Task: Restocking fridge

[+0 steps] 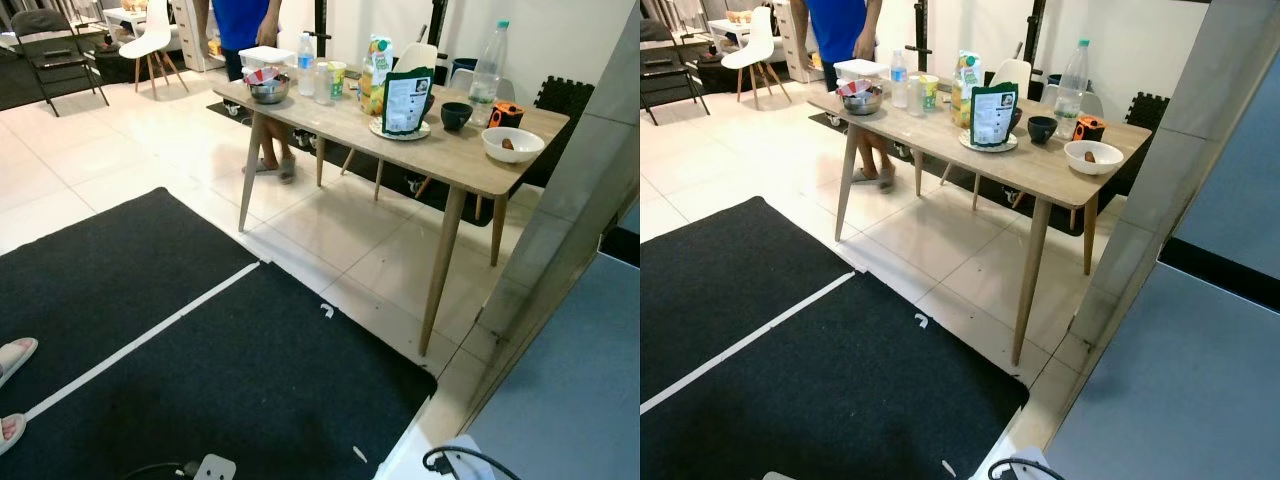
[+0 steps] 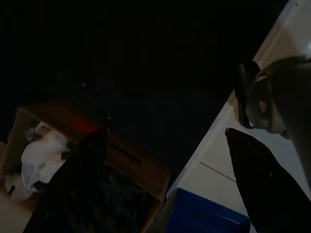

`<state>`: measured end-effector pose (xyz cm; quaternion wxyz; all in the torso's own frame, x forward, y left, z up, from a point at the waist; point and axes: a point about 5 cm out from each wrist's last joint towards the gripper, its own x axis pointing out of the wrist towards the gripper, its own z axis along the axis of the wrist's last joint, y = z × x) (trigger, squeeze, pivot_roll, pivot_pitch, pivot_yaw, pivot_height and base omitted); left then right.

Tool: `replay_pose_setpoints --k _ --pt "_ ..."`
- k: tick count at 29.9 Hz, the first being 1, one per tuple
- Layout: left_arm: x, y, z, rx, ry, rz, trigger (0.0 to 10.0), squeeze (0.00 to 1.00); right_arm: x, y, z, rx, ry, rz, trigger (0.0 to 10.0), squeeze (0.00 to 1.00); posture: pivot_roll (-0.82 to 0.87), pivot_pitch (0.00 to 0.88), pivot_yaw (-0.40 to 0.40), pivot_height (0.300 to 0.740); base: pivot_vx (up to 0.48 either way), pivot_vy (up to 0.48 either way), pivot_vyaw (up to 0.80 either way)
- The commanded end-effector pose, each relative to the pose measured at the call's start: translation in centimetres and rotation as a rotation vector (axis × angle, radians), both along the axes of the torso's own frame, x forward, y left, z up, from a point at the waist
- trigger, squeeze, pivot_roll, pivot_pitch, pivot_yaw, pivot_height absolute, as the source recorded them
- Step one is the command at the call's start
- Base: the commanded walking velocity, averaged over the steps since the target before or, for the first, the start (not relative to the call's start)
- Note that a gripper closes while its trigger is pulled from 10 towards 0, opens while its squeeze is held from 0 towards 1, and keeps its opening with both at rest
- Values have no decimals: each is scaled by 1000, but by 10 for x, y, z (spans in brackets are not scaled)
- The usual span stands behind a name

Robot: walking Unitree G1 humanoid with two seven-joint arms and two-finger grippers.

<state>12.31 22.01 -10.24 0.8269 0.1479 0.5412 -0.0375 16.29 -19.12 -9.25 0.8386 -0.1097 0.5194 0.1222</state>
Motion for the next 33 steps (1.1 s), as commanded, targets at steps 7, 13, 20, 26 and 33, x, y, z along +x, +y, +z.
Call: replay_pose_setpoints --k 7,13,20,26,33 --pt "5 -1 1 6 -4 -26 10000 0 -1 -3 0 -11 9 -9 10000 0 -33 0 -33 740 361 0 0" --pt "3 -3 0 2 3 -31 10000 0 0 -3 0 -8 5 -8 10000 0 -33 0 -33 740 380 0 0" --pt "2 -3 0 2 5 -34 10000 0 -1 -3 0 -6 8 -8 10000 0 -35 0 -31 740 386 0 0" --pt "2 -3 0 2 6 -39 10000 0 -3 -3 -1 -3 14 -10 10000 0 -36 0 -29 740 387 0 0" --pt "2 -3 0 3 7 -42 10000 0 -3 -2 -1 -1 14 -11 10000 0 -35 0 -28 740 390 0 0"
